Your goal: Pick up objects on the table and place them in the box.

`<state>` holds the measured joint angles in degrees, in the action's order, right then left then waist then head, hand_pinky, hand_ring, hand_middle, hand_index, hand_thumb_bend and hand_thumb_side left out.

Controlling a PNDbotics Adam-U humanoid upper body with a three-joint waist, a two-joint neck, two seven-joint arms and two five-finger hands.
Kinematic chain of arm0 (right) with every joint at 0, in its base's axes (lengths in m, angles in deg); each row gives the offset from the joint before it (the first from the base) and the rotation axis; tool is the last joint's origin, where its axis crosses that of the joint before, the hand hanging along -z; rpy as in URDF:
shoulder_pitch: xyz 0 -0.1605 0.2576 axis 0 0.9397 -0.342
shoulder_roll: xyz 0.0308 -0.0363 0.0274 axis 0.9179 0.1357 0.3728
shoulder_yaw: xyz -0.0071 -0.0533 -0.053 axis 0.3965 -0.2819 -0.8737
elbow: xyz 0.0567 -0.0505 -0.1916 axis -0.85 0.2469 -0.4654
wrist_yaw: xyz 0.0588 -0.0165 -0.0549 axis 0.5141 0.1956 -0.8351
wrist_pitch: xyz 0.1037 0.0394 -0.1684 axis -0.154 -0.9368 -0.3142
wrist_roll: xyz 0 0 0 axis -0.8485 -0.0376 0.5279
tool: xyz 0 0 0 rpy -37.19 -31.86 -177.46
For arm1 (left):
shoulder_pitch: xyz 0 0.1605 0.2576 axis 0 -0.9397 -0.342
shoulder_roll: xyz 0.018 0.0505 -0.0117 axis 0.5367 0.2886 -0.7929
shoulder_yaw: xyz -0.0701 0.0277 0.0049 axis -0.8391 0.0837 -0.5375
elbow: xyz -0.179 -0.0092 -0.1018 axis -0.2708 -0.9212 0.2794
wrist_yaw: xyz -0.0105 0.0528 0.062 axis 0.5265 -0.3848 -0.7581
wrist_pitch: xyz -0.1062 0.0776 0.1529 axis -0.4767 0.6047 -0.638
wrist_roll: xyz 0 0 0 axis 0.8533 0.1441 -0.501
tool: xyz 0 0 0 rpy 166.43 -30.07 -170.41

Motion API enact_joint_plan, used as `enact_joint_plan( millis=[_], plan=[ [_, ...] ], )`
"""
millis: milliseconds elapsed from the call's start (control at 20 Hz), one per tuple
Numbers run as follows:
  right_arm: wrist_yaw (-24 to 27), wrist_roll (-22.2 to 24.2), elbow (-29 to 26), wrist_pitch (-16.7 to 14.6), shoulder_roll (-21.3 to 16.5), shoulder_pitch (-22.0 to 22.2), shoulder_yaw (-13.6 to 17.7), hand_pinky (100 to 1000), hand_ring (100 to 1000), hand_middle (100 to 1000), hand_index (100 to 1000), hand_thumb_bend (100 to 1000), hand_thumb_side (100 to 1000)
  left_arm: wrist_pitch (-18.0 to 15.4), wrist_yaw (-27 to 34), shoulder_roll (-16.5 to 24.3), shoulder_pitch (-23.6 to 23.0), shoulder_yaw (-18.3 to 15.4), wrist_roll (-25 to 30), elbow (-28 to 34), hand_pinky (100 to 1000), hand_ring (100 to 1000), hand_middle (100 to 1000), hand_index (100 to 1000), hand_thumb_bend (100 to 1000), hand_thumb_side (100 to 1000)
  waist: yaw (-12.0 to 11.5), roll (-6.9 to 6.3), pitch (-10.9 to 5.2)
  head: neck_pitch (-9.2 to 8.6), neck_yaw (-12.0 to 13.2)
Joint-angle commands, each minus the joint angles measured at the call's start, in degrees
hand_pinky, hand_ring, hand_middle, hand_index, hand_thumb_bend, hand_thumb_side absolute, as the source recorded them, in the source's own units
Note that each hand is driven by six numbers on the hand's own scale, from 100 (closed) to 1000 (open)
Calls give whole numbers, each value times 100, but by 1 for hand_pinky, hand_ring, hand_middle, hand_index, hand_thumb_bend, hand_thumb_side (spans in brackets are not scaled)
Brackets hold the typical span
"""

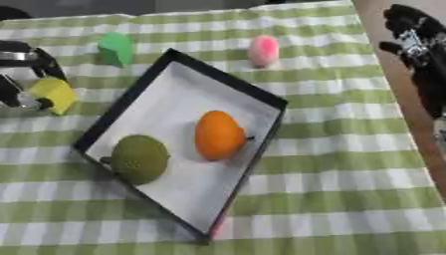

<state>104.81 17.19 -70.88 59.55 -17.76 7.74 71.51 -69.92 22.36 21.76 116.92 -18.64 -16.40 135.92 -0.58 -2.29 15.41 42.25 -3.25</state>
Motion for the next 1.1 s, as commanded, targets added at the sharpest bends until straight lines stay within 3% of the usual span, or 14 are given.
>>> enact_joint_plan(
  millis=[50,600,1100],
  plan=[
    [20,18,-34,-17,-123,-62,73,904,1000,911,914,100,675,-434,-20,134,74,-87,249,96,766,736,600,635,197,100,4,76,-29,-29,10],
    [39,31,-21,-25,-150,-49,69,904,1000,910,914,100,672,-427,-7,235,159,-99,-203,344,734,705,575,607,143,100,-11,59,-88,3,3],
    [136,28,-6,-57,-256,-15,68,903,1000,908,914,100,651,-11,508,295,296,-111,-266,1365,728,700,574,606,145,100,-132,37,-333,167,-121]
  ],
)
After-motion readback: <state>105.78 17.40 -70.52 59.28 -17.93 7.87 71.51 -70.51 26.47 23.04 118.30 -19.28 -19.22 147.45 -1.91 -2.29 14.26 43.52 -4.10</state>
